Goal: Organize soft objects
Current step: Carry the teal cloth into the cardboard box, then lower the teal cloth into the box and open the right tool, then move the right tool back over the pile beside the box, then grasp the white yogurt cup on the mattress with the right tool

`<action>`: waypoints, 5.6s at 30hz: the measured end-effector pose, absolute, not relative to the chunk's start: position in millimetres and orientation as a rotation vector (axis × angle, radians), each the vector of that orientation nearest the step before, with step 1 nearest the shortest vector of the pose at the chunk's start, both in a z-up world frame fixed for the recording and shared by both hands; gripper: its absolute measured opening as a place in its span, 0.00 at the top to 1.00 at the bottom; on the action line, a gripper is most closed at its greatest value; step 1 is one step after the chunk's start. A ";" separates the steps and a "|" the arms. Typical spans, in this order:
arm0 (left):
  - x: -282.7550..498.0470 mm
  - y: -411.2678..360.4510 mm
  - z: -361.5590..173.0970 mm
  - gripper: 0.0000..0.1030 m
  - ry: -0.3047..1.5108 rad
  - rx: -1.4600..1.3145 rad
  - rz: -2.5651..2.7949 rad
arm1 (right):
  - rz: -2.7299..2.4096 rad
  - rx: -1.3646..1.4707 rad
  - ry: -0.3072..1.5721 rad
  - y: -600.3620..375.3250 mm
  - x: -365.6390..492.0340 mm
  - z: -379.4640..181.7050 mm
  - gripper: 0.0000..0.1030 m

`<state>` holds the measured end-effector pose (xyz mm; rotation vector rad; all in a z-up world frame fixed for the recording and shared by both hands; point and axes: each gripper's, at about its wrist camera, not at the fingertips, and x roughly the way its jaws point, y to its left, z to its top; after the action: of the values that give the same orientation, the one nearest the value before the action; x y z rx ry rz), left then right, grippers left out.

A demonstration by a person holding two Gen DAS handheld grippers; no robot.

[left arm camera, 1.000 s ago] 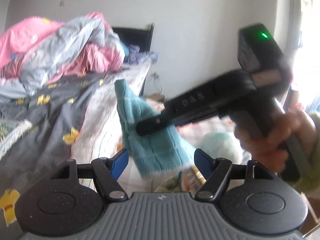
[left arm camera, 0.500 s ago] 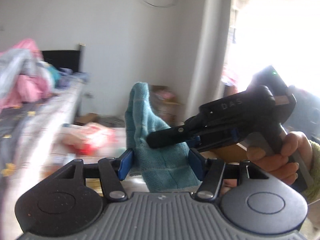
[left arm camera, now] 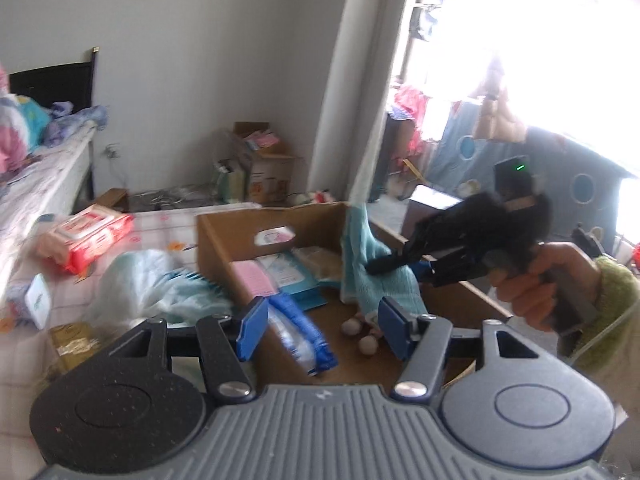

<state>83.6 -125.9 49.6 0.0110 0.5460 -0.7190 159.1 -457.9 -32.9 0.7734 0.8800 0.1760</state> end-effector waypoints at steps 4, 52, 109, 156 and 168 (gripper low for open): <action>90.9 -100.7 49.3 0.39 0.557 0.009 -0.634 | 0.055 0.643 0.992 -445.1 202.8 -67.5 0.79; 83.5 21.1 6.6 0.24 0.661 -0.046 -0.346 | -0.061 0.519 0.842 -382.7 175.1 -22.3 0.61; 128.8 55.3 -23.6 0.00 0.715 -0.160 -0.360 | 0.477 0.537 0.921 -162.7 231.6 -28.6 0.16; 331.8 34.6 -69.0 0.71 0.778 0.020 -0.101 | 0.553 0.517 1.306 -74.0 564.1 -145.7 0.58; 329.4 60.7 -62.1 0.92 0.794 -0.152 -0.076 | 0.670 0.534 1.314 -76.6 550.3 -139.8 0.56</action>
<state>329.4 60.7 -62.1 -0.1521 0.7940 -0.0762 550.3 -76.6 -139.8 0.5338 1.3136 0.6701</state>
